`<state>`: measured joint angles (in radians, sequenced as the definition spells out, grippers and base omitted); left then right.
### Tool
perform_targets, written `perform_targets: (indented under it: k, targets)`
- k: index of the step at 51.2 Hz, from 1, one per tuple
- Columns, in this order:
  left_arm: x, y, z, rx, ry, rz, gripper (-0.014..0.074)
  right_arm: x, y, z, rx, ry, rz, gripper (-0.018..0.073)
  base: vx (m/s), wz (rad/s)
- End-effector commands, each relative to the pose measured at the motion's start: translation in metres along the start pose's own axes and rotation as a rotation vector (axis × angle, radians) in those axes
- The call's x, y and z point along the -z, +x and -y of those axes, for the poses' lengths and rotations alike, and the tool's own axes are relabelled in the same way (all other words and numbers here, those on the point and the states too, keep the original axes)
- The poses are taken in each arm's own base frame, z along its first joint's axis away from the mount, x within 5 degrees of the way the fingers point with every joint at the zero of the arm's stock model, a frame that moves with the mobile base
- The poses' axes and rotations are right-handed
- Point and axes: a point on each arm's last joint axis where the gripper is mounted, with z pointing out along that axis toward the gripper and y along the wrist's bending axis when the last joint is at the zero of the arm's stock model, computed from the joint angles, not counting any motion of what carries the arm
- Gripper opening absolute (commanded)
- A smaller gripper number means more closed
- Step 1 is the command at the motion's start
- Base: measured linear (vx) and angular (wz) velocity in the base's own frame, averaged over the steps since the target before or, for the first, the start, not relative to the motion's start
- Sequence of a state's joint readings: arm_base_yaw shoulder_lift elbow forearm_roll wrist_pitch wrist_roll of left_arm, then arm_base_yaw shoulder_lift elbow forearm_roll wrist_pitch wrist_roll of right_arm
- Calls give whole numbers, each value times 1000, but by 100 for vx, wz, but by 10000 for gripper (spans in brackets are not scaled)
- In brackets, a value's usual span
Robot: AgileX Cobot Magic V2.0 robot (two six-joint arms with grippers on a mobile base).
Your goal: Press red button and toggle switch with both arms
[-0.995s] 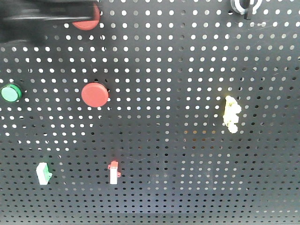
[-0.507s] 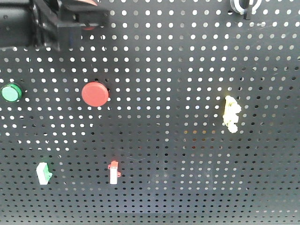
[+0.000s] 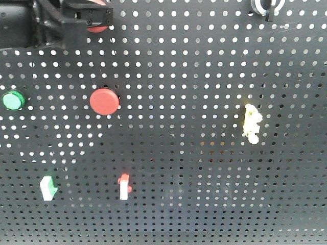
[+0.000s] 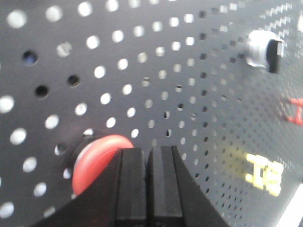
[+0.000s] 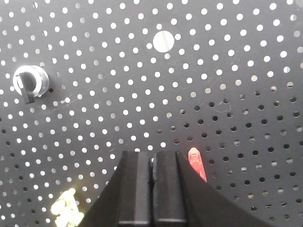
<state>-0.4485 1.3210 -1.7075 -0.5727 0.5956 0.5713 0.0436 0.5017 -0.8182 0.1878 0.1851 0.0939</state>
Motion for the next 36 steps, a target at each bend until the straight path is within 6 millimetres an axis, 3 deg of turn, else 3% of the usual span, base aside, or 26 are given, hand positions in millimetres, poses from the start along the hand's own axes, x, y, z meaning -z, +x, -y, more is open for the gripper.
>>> perform_targets:
  k: [1,10,24,36]
  targets:
    - [0,-14,-14,-18,-126,115,1,-1,-16,-3,16,-6,94,-3,0,0]
    - [13,-19,-8,-21,-109,117,1,-1,-15,-3,16,-5,80,-3,0,0]
    - [74,-36,17,-68,-36,93,1,-2,-9,-2,22,1,15,-3,0,0]
    - [124,-43,33,-87,-42,143,1,-4,1,-7,199,-63,-117,-3,0,0]
